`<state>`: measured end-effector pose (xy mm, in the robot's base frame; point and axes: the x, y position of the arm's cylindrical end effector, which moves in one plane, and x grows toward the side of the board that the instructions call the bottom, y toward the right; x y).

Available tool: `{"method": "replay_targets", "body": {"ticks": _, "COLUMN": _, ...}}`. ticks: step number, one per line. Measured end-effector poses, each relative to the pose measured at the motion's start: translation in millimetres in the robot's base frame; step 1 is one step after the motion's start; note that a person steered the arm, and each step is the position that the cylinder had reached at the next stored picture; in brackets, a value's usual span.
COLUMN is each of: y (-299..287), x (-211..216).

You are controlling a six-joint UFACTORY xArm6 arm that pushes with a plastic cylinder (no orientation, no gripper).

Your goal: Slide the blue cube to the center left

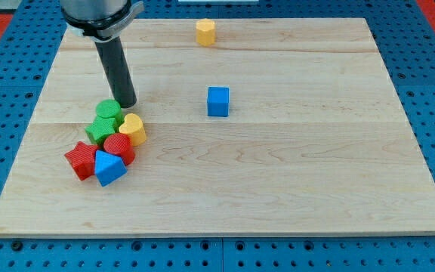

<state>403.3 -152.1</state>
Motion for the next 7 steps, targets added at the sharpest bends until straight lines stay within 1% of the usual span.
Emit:
{"method": "replay_targets", "body": {"ticks": 1, "y": -5, "x": 1}}
{"method": "replay_targets", "body": {"ticks": 2, "y": 12, "x": -4}}
{"method": "replay_targets", "body": {"ticks": 3, "y": 34, "x": -38}}
{"method": "replay_targets", "body": {"ticks": 4, "y": 62, "x": -54}}
{"method": "replay_targets", "body": {"ticks": 6, "y": 239, "x": -73}}
{"method": "replay_targets", "body": {"ticks": 7, "y": 272, "x": -31}}
